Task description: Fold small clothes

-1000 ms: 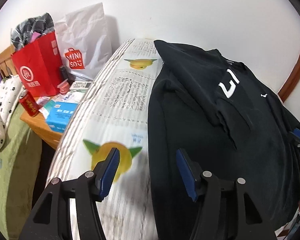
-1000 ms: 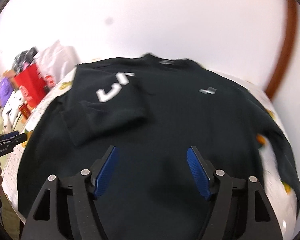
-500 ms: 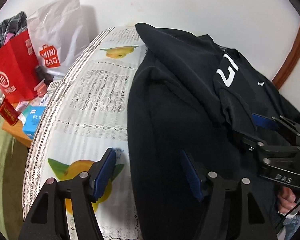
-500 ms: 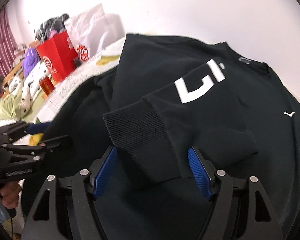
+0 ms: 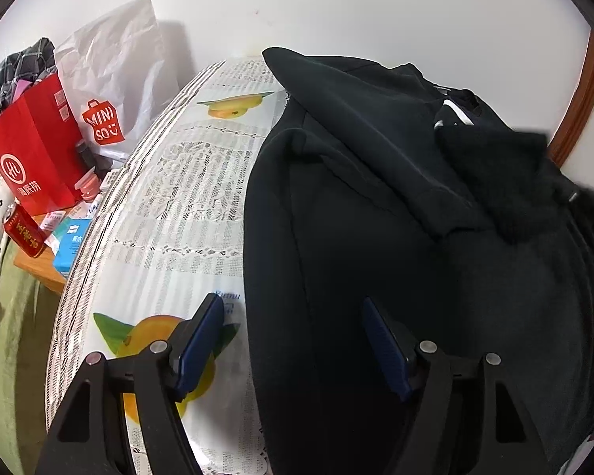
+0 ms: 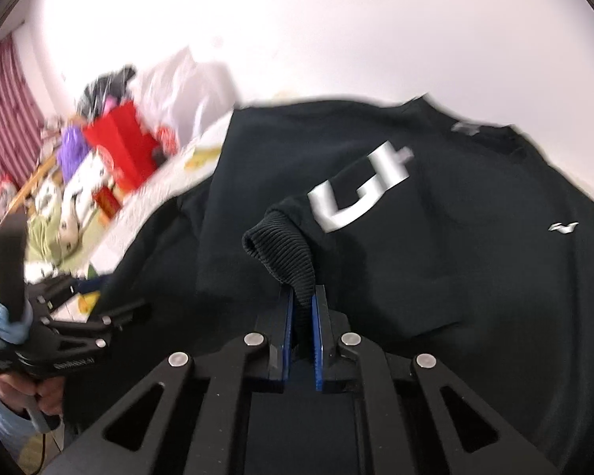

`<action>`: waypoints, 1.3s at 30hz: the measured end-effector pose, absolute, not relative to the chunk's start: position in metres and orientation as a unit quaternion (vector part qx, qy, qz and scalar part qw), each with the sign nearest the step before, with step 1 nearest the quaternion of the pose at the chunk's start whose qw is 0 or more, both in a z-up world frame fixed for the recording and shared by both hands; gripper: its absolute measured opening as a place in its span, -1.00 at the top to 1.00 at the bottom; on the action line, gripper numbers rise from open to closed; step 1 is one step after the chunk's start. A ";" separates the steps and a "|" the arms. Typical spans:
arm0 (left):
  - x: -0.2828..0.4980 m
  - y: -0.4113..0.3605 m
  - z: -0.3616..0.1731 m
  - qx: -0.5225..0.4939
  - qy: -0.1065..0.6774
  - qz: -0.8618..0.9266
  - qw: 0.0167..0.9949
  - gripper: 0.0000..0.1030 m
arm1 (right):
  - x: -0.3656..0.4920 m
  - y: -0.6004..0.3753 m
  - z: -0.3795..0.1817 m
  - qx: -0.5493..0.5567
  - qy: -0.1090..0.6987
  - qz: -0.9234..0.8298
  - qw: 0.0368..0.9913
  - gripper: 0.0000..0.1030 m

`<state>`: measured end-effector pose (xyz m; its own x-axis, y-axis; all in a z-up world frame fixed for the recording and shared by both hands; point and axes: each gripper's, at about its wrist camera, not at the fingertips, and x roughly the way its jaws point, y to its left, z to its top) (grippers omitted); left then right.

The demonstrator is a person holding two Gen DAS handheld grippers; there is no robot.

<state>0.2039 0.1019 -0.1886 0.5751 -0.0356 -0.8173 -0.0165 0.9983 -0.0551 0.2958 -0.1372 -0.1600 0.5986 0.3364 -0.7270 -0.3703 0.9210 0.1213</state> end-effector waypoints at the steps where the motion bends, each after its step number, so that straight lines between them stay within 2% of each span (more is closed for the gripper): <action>1: 0.204 0.101 -0.189 -0.026 0.460 -0.003 0.887 -0.39 | 0.297 -0.153 -0.153 -0.015 0.397 0.184 0.899 0.86; 10: 0.206 0.098 -0.190 -0.022 0.457 0.007 0.889 -0.45 | 0.307 -0.305 -0.116 0.095 0.358 0.079 0.925 0.86; 21: 0.206 0.097 -0.190 -0.020 0.457 0.016 0.889 -0.51 | 0.301 -0.387 -0.150 0.154 0.383 0.017 0.911 0.87; 25: 0.205 0.097 -0.189 -0.023 0.460 0.018 0.887 -0.51 | 0.298 -0.392 -0.163 0.141 0.406 -0.012 0.903 0.79; 27: 0.204 0.099 -0.188 -0.027 0.464 0.019 0.885 -0.51 | 0.294 -0.396 -0.162 0.133 0.412 -0.030 0.901 0.62; 29: 0.202 0.100 -0.188 -0.027 0.465 0.019 0.885 -0.51 | 0.287 -0.403 -0.159 0.141 0.406 -0.029 0.902 0.08; 31: 0.200 0.100 -0.188 -0.026 0.466 0.020 0.884 -0.51 | 0.283 -0.407 -0.158 0.150 0.396 -0.020 0.906 -0.17; 39: 0.204 0.095 -0.182 -0.021 0.462 0.025 0.886 -0.51 | 0.315 -0.391 -0.196 0.144 0.447 -0.006 0.883 -0.15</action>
